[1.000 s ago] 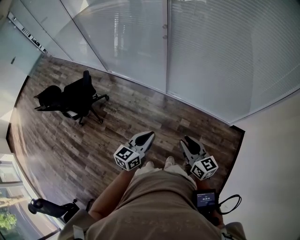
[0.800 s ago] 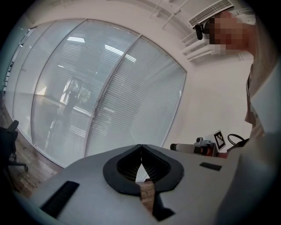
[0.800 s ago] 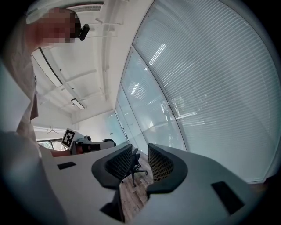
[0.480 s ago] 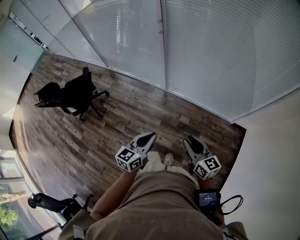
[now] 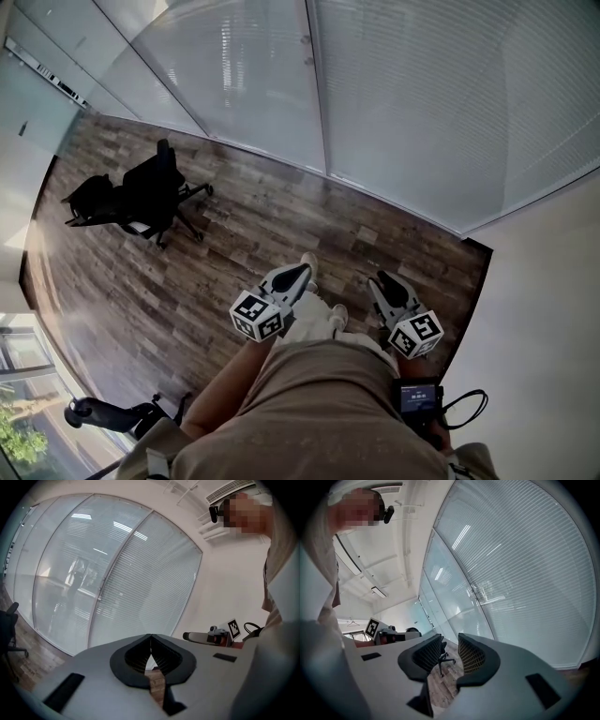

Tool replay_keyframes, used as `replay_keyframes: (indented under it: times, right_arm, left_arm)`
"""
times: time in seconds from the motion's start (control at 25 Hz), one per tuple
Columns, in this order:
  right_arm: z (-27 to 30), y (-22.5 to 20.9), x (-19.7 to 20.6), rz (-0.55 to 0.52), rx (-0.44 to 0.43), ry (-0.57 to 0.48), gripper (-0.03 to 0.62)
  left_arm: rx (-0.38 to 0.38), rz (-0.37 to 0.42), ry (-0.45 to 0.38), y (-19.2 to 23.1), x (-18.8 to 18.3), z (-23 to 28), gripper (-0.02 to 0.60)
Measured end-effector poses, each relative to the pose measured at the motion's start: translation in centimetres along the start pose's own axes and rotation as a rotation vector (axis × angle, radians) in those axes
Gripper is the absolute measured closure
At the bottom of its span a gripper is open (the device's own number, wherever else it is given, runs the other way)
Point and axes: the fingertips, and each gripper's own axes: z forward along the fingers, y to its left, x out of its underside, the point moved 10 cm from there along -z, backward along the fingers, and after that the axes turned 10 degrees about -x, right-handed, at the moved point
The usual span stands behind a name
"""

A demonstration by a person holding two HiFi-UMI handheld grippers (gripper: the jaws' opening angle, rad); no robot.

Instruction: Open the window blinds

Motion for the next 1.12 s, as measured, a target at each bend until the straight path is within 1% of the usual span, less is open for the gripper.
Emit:
replay_keyframes:
  times: [0.28,0.6,0.76,1.0,1.12]
  right_arm:
    - [3.8,-2.9,-1.8,0.0,0.037,-0.017,0.491]
    - [11.1,-6.4,-5.6,-0.016,0.055,-0.017,0.491]
    - [14.5,-7.9,-7.4,-0.036,0.058,-0.015,0.491]
    - [17.7,-9.9,-9.2,-0.028,0.1,-0.001,0.491]
    - [19.8,-10.6,-10.1,-0.026,0.103,-0.007,0.491]
  left_arm:
    - [0.038,0.022,0.009,4.0,-3.0,5.0,0.566]
    - [0.061,0.034,0.006,10.8,-7.8,10.5,0.566]
    - [0.072,0.02,0.003,14.6,-9.9,13.3,0.566]
    - [0.108,0.029,0.003,17.8,-12.6,16.6,0.566]
    - [0.11,0.035,0.003,19.4,-13.5,17.7,0.565]
